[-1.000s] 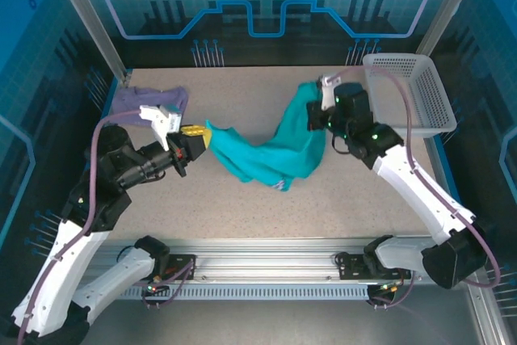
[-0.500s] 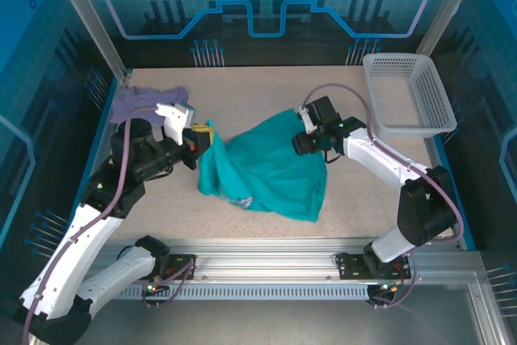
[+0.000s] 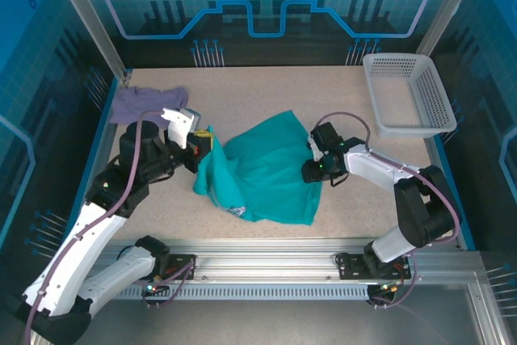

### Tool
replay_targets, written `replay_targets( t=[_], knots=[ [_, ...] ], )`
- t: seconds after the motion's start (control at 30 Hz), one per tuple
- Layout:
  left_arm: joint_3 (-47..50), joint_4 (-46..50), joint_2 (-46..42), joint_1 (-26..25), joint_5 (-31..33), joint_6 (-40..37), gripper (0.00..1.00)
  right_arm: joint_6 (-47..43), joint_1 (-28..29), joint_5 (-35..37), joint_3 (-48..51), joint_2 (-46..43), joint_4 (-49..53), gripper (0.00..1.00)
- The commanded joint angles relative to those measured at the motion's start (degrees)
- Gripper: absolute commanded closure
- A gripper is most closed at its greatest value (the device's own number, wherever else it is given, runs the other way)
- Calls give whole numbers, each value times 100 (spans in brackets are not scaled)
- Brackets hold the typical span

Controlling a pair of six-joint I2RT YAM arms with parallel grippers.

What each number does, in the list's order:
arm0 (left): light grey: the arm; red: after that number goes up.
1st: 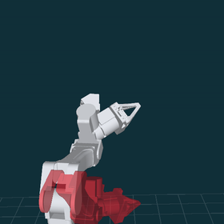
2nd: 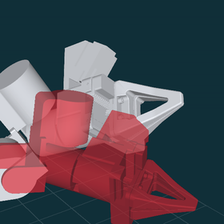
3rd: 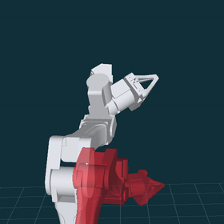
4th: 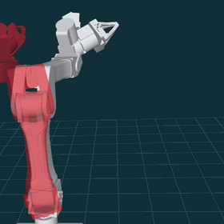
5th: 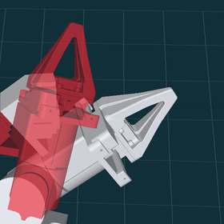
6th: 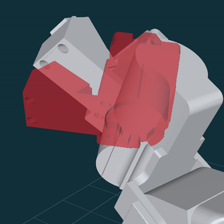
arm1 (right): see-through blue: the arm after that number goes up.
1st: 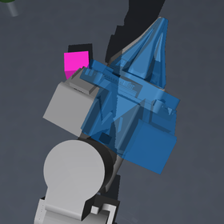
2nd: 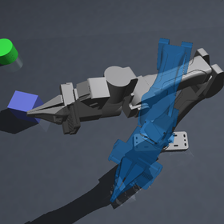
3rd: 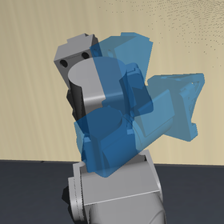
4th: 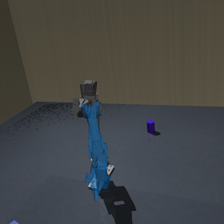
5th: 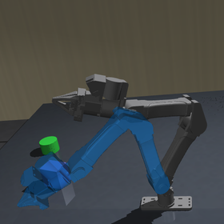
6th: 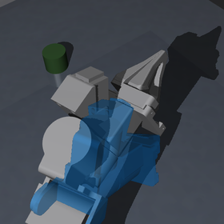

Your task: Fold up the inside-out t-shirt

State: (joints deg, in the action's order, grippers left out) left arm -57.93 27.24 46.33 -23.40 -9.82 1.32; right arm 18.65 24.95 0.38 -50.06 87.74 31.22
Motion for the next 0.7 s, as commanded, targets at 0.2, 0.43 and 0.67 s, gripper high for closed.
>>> replay_targets(
  t=[0.2, 0.43, 0.67],
  knots=[
    [80, -8, -89, 49, 59, -141, 100, 305, -52, -333, 182, 199, -435, 63],
    [115, -32, -112, 56, 60, -157, 100, 242, -52, -227, 85, 155, -455, 63],
    [133, -31, -98, 55, 64, -176, 100, 215, -60, -214, 28, 268, -546, 74]
  ],
)
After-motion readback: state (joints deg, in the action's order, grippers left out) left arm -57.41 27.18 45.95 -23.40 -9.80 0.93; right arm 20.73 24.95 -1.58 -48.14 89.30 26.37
